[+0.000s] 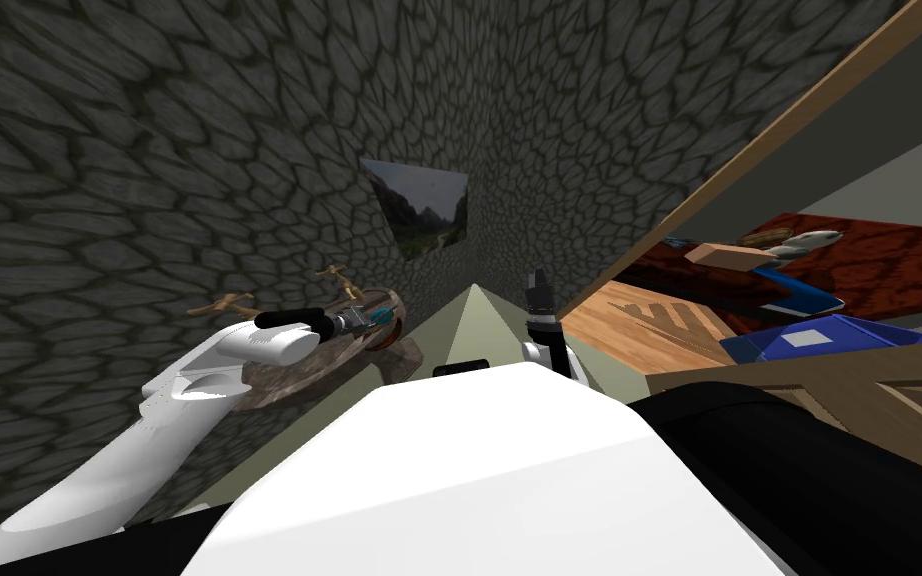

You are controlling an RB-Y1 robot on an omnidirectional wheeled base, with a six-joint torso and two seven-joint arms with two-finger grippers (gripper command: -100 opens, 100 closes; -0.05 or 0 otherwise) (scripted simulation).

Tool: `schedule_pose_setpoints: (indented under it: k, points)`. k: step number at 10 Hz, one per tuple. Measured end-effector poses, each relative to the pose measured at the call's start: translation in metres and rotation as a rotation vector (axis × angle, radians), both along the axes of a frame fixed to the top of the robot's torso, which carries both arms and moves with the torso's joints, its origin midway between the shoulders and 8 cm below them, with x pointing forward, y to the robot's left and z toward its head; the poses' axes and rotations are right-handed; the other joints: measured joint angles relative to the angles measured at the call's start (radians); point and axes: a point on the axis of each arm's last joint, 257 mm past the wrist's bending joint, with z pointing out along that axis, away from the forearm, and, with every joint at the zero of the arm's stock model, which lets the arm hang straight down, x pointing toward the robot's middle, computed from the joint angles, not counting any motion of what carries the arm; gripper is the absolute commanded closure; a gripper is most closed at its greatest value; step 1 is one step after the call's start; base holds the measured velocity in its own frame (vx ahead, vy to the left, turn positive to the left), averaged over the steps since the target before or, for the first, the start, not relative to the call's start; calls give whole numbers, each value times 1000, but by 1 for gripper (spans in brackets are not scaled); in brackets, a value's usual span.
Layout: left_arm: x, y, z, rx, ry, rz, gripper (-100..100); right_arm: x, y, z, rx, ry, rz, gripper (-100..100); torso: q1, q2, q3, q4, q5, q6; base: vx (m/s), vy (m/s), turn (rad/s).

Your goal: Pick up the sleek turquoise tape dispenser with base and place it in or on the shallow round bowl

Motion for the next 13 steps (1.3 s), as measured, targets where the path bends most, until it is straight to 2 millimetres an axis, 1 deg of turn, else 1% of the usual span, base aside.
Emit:
schedule_pose_setpoints:
  k: [3,7,9,10,13]
  points:
    - [-4,-14,20,-4,-3,-14,-100,0,0,0,0,0,0,0,2,-3,-2,-1,0,0,46,35,45]
    - [-12,-32,41,-5,-1,-30,-100,0,0,0,0,0,0,0,2,-2,-1,-1,0,0,36,30,39]
    - [-16,-40,48,-3,2,-38,-100,0,0,0,0,0,0,0,2,-2,-1,-1,0,0,26,17,26]
    - [-17,-41,49,-4,3,-36,0,0,0,0,0,0,0,0,1,-1,-1,0,0,0,0,0,0]
    - [-17,-41,48,-4,3,-36,0,0,0,0,0,0,0,0,0,0,0,0,0,0,0,0,0]
